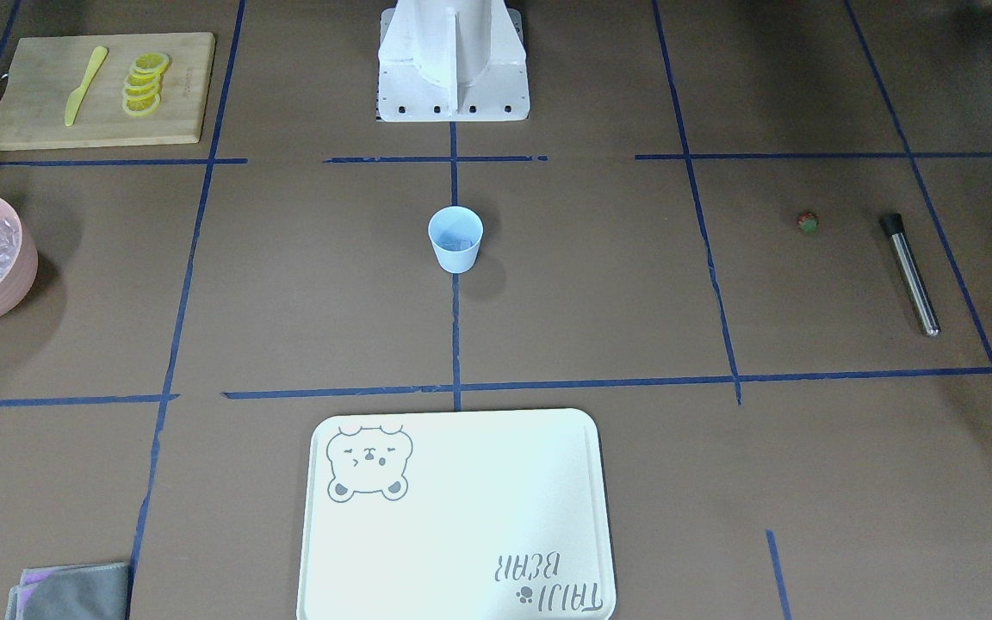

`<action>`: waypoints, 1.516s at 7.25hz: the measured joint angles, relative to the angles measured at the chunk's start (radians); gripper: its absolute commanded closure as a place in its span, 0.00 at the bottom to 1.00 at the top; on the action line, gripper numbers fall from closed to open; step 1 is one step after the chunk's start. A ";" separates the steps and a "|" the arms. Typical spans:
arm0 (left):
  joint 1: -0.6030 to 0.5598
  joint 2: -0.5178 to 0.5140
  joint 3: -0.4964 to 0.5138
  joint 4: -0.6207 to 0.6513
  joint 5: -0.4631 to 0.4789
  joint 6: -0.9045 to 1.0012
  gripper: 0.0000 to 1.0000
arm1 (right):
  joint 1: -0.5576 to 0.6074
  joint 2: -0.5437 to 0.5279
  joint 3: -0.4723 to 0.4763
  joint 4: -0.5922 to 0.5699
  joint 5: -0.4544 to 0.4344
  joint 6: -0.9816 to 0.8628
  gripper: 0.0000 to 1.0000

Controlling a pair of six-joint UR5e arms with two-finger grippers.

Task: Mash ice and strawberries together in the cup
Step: 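Reach the left gripper down toward the red strawberry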

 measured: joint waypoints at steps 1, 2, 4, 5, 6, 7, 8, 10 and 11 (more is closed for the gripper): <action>0.067 0.015 -0.003 -0.055 0.002 -0.118 0.00 | 0.000 0.000 0.000 0.000 0.000 0.000 0.01; 0.136 0.044 -0.001 -0.143 0.006 -0.236 0.00 | 0.001 0.000 0.001 0.000 0.000 0.001 0.01; 0.255 0.120 0.001 -0.338 0.027 -0.431 0.00 | 0.001 0.001 0.000 0.000 0.000 0.001 0.01; 0.320 0.149 0.002 -0.413 0.067 -0.511 0.00 | 0.001 0.001 0.000 0.000 0.000 0.000 0.01; 0.389 0.166 0.002 -0.457 0.120 -0.566 0.00 | 0.001 0.001 0.000 0.000 0.000 -0.001 0.01; 0.445 0.181 0.000 -0.482 0.158 -0.599 0.00 | 0.001 0.000 0.000 0.000 0.000 -0.002 0.01; 0.484 0.201 -0.002 -0.508 0.175 -0.613 0.00 | 0.001 0.001 0.000 0.000 0.000 -0.004 0.01; 0.534 0.234 -0.008 -0.541 0.184 -0.620 0.00 | 0.001 0.001 0.000 0.001 -0.001 -0.007 0.01; 0.554 0.239 -0.009 -0.545 0.184 -0.621 0.00 | 0.002 0.001 0.000 0.001 -0.001 -0.007 0.01</action>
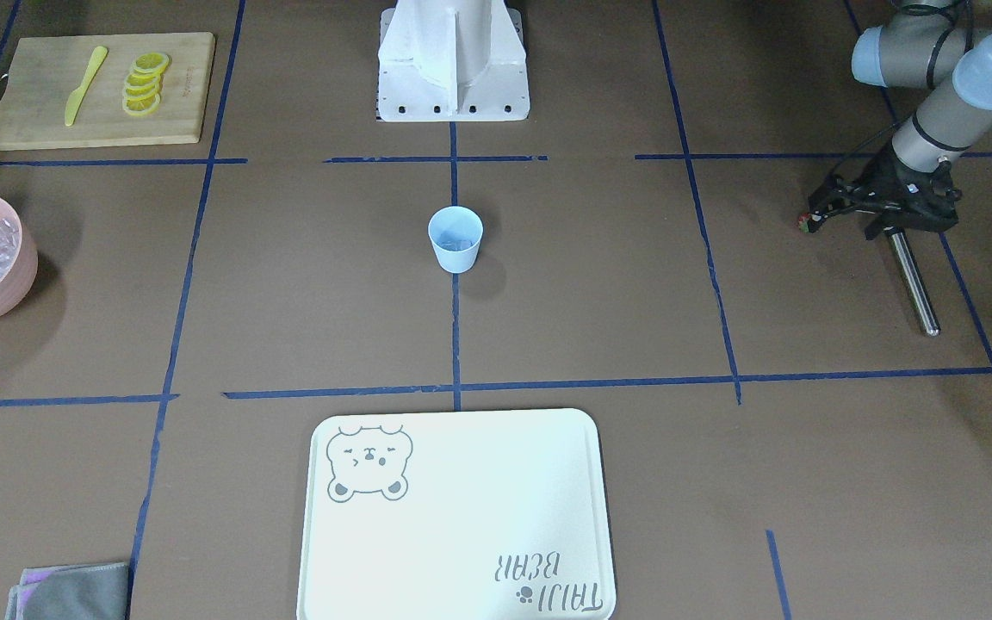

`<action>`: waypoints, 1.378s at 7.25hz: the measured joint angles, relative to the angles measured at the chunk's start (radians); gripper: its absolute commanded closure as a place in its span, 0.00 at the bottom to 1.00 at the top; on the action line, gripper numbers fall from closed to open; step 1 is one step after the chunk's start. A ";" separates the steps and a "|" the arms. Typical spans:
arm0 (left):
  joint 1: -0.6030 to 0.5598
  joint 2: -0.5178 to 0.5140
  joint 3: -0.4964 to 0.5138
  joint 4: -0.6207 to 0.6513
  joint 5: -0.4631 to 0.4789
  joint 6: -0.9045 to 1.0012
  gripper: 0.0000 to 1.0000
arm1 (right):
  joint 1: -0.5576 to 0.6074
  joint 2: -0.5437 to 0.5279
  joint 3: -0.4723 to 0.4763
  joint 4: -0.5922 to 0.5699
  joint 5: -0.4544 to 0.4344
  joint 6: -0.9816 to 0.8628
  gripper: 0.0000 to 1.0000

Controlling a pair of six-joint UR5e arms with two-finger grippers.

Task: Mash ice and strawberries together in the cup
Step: 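Reach the left gripper down toward the red strawberry, then grasp the red strawberry with the left gripper and lift it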

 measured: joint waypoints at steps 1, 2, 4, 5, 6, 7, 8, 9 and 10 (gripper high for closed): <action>0.020 0.002 0.000 -0.001 0.000 -0.001 0.00 | 0.001 0.000 -0.001 0.000 0.000 0.000 0.01; 0.035 0.002 -0.001 -0.002 0.000 -0.001 0.07 | 0.001 -0.001 -0.001 -0.001 0.000 0.000 0.01; 0.054 0.003 0.000 -0.002 0.001 -0.001 0.39 | 0.001 -0.001 -0.002 -0.001 0.000 -0.001 0.01; 0.061 0.003 0.000 -0.002 0.001 0.000 0.52 | 0.002 -0.001 -0.002 -0.001 -0.001 -0.002 0.01; 0.068 0.003 0.000 -0.001 0.001 -0.001 0.65 | 0.002 0.000 -0.002 -0.001 -0.001 -0.002 0.01; 0.071 0.003 0.000 0.001 0.001 -0.001 0.84 | 0.002 0.000 -0.003 -0.001 -0.002 -0.002 0.01; 0.072 0.003 0.000 0.002 0.001 0.001 0.96 | 0.003 0.001 -0.002 -0.001 -0.002 -0.001 0.01; 0.072 0.003 -0.002 0.002 0.000 0.004 0.98 | 0.004 0.001 -0.002 -0.001 -0.002 -0.001 0.01; 0.072 0.003 -0.015 0.006 -0.003 0.006 0.99 | 0.004 0.002 -0.001 -0.001 -0.001 0.002 0.01</action>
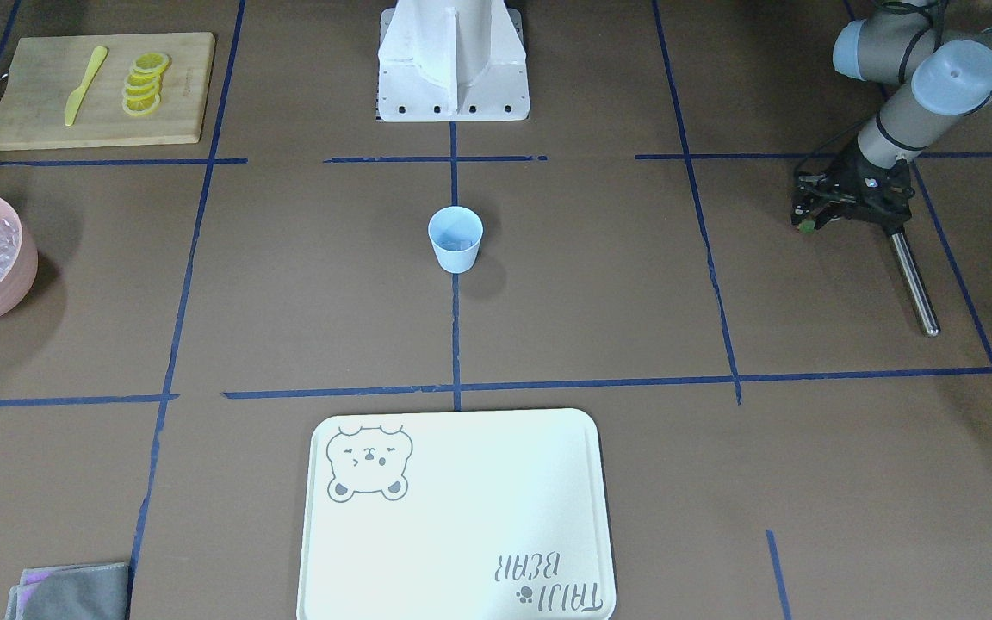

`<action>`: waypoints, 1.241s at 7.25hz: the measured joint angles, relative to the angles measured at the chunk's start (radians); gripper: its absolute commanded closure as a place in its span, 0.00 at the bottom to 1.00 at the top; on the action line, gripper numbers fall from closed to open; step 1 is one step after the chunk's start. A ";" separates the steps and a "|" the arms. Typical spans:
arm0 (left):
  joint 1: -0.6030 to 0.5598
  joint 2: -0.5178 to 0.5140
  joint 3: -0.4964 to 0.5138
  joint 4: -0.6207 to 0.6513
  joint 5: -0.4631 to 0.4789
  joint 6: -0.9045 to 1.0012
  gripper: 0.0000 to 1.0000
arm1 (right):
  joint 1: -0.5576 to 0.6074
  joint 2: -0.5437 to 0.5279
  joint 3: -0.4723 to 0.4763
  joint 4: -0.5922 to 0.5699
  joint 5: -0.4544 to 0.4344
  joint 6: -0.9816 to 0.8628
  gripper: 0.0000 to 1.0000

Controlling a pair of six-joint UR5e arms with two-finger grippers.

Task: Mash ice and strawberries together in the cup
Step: 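Grasp the red strawberry with the left gripper and lift it, then carry the strawberry with the left gripper over the light-blue cup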

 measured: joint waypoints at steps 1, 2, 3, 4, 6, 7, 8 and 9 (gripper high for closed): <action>-0.004 -0.003 -0.037 0.032 -0.004 0.001 0.99 | 0.000 0.000 0.002 0.000 0.001 0.005 0.01; -0.010 -0.019 -0.085 0.096 -0.005 0.001 0.99 | 0.000 0.000 0.003 0.000 0.001 0.007 0.01; -0.015 -0.062 -0.124 0.171 -0.002 0.001 0.99 | 0.000 0.000 0.003 0.000 0.001 0.007 0.01; -0.019 -0.126 -0.143 0.238 0.002 -0.001 0.99 | 0.000 0.000 0.004 0.000 0.001 0.007 0.01; -0.026 -0.317 -0.154 0.444 0.002 -0.009 0.98 | 0.000 0.001 0.008 0.000 0.001 0.007 0.01; -0.025 -0.437 -0.156 0.585 0.001 -0.018 0.98 | 0.000 0.001 0.009 0.000 0.001 0.008 0.01; -0.019 -0.545 -0.154 0.696 0.001 -0.053 0.98 | 0.000 0.001 0.012 0.000 0.001 0.007 0.01; 0.001 -0.641 -0.148 0.770 0.001 -0.122 0.98 | 0.000 0.000 0.017 0.000 0.001 0.007 0.01</action>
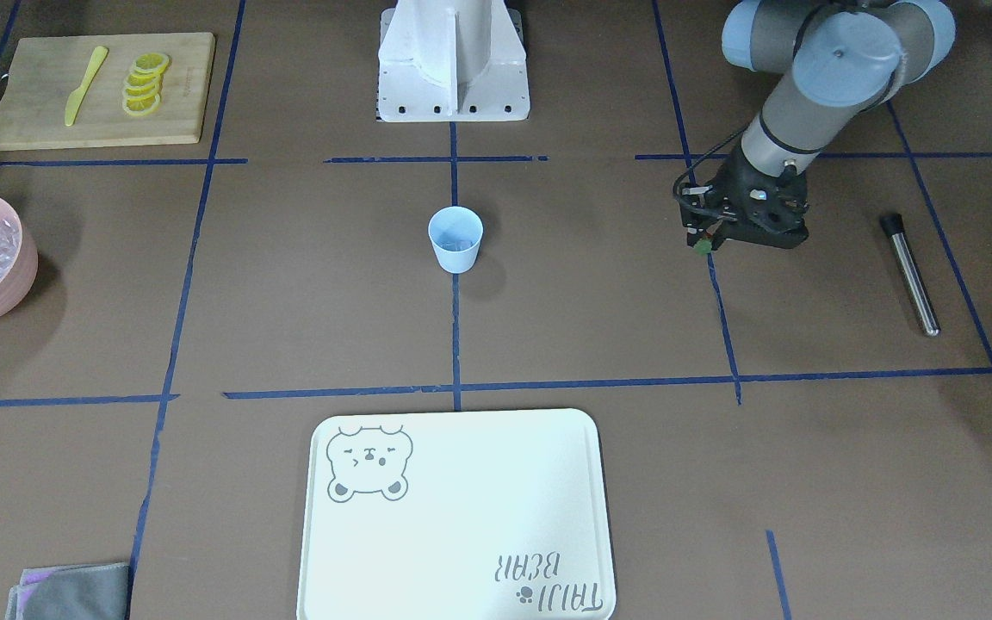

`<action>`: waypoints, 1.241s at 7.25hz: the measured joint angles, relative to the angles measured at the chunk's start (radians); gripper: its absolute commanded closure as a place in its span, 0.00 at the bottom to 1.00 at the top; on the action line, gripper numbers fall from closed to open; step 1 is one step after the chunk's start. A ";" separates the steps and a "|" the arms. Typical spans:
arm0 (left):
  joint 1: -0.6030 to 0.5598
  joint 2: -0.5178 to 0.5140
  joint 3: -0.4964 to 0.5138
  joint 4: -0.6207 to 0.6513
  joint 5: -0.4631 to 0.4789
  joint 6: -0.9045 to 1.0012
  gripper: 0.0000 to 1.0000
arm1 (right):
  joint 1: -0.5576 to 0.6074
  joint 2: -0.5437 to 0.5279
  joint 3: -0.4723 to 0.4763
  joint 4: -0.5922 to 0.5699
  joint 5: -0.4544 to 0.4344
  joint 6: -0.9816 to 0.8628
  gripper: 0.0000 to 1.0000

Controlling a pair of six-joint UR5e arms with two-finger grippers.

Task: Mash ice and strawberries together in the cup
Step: 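Carry the strawberry with the left gripper over the light-blue cup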

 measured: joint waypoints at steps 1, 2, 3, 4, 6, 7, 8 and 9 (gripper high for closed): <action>0.035 -0.077 0.012 0.037 0.001 -0.081 0.98 | 0.000 -0.001 0.004 0.000 0.000 0.000 0.00; 0.073 -0.147 0.038 0.052 0.013 -0.159 0.98 | 0.000 -0.001 0.006 0.001 0.000 0.000 0.01; 0.120 -0.216 0.075 0.056 0.048 -0.233 0.98 | 0.000 -0.002 0.006 0.001 0.000 0.000 0.00; 0.172 -0.277 0.120 0.057 0.095 -0.298 0.97 | 0.000 -0.002 0.006 0.001 0.000 0.000 0.01; 0.250 -0.367 0.194 0.057 0.165 -0.388 0.94 | 0.000 -0.003 0.006 0.001 0.000 0.000 0.01; 0.279 -0.384 0.211 0.056 0.195 -0.413 0.87 | 0.000 -0.002 0.005 0.001 0.000 0.000 0.01; 0.293 -0.390 0.217 0.056 0.210 -0.429 0.74 | 0.000 -0.002 0.004 0.000 0.000 0.000 0.01; 0.298 -0.393 0.220 0.056 0.217 -0.436 0.48 | 0.000 -0.002 0.004 0.000 -0.001 0.000 0.01</action>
